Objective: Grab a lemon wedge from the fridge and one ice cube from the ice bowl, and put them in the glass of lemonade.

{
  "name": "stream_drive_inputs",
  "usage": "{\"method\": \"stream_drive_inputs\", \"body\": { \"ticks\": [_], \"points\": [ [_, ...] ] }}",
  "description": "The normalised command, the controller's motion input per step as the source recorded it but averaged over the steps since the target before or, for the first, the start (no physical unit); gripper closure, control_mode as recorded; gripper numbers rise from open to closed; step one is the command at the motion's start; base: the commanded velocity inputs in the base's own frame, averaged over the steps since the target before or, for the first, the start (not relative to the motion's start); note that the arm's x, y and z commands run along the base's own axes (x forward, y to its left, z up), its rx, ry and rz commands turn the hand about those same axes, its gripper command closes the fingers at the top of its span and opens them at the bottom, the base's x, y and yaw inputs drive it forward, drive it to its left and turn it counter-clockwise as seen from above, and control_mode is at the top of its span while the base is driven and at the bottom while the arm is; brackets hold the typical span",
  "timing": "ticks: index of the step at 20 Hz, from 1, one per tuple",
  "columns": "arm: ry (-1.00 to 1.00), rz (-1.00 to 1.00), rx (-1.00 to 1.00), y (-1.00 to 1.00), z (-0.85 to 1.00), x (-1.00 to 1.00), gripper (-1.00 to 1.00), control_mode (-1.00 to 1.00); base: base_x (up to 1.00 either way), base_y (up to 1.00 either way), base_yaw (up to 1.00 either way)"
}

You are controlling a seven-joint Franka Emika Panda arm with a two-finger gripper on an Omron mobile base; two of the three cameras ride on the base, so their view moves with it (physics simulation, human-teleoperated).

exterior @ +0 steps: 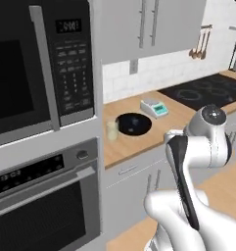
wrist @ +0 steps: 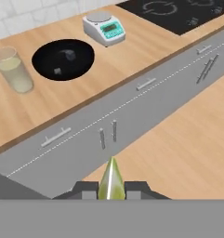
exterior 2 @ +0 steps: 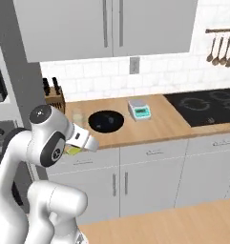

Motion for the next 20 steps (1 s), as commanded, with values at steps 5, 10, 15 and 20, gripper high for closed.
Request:
{"method": "stream_drive_inputs", "body": {
  "ticks": [5, 10, 15, 20],
  "points": [
    [0.0, 0.0, 0.0, 0.0, 0.0, 0.0, 1.0, 1.0, 1.0, -0.24, 0.47],
    [0.0, 0.0, 0.0, 0.0, 0.0, 0.0, 1.0, 1.0, 0.69, -0.61, 0.46],
    [0.0, 0.0, 0.0, 0.0, 0.0, 0.0, 1.0, 1.0, 0.78, -0.71, 0.38],
    [0.0, 0.0, 0.0, 0.0, 0.0, 0.0, 1.0, 1.0, 0.37, -0.41, 0.27]
  ]
}}
